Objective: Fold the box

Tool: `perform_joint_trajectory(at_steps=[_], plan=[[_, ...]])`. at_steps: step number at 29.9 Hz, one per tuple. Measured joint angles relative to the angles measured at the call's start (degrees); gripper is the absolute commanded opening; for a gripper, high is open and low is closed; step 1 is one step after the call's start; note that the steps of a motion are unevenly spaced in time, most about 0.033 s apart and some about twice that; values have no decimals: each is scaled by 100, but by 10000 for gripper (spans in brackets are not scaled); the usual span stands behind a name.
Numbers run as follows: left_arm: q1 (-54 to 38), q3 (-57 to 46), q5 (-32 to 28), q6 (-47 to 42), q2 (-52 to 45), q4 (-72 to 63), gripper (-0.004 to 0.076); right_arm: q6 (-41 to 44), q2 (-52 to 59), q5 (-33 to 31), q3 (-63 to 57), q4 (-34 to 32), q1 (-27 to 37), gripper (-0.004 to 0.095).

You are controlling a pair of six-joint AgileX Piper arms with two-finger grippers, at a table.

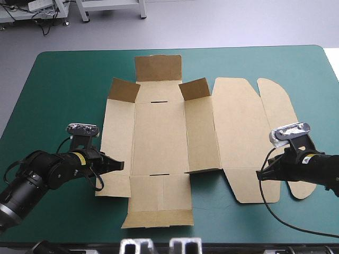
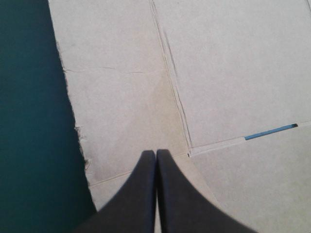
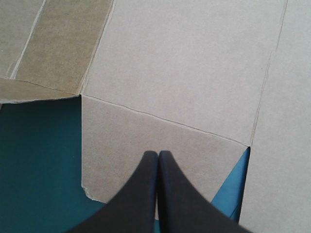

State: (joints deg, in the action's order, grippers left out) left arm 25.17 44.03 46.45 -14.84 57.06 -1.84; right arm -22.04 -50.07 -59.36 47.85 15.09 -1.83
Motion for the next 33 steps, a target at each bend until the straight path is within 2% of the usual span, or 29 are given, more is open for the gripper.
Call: perform_joint_trajectory(at_steps=[27,33], plan=[[0,0,0,0,0,-10,-10,40,0,0,0,0,0,-15],[0,487,242,298,160,-15,0,40,0,12,0,0,0,-15]])
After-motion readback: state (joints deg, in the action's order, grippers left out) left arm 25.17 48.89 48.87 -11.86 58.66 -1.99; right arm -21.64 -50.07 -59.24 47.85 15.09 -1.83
